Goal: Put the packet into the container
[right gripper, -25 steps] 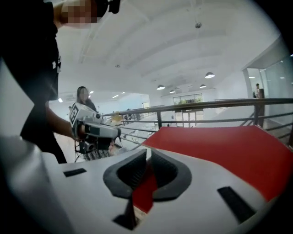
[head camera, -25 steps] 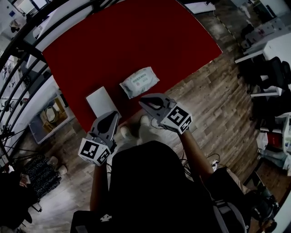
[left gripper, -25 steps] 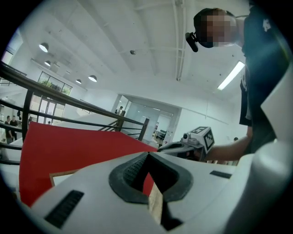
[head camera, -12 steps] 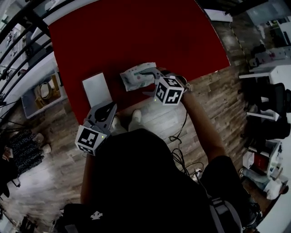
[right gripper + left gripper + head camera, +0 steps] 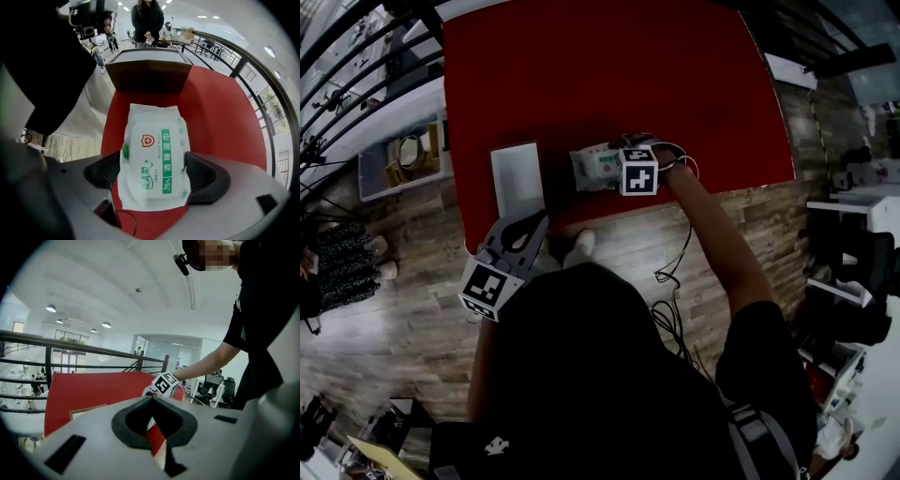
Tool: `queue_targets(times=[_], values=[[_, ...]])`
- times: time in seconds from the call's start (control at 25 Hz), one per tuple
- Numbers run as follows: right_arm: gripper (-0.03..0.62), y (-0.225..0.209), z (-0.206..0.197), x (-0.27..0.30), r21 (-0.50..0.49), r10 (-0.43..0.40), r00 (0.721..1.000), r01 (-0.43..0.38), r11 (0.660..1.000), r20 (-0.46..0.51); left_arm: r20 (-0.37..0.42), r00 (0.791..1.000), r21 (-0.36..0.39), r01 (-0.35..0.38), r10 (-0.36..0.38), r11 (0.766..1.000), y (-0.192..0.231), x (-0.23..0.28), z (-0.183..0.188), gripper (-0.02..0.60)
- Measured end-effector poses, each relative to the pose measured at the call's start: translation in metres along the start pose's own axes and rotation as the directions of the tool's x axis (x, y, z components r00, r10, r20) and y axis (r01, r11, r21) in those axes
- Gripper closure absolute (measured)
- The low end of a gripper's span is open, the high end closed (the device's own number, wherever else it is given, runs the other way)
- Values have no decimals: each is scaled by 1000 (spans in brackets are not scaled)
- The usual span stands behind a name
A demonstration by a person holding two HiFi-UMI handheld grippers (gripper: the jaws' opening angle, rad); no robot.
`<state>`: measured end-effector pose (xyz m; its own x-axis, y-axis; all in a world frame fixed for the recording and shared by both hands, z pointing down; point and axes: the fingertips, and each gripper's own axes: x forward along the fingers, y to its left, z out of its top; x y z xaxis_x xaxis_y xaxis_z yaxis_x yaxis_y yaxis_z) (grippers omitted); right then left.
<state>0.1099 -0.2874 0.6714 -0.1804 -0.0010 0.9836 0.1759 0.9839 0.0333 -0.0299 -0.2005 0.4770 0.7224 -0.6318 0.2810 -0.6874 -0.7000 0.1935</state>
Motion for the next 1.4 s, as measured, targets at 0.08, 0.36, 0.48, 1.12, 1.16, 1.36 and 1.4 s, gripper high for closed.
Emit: queue_targets(times=[0.08,0.36,0.48,1.12,1.16,1.36,1.4], values=[[177,-4,-1,8,-4,-3,1000,2,1000,-11,0,1000,-15,-26,26,1000,3,-5,-3,577],[177,-6,2,23,-30,47,998,-48,998,-46,-3,998,-29,-58,58,998,6,-11,-8,577],[175,-6,4,27,-23,49,997,-50,998,-58,-10,998,-31,-56,55,998,5,-13,-11,577],[255,-3,10,10,-24,-38,997,36,999,-70,13,999,-30,-30,30,999,11,-23,-7,577],[255,-3,12,9,-28,-40,997,38,999,-69,15,999,-30,-30,30,999,11,-24,-7,577],[255,-6,21,2,-7,-54,997,54,999,-50,21,999,-33,-37,38,999,13,-30,-6,577],[255,-7,24,0,8,-56,998,57,998,-40,22,999,-34,-39,39,999,15,-31,-7,577]])
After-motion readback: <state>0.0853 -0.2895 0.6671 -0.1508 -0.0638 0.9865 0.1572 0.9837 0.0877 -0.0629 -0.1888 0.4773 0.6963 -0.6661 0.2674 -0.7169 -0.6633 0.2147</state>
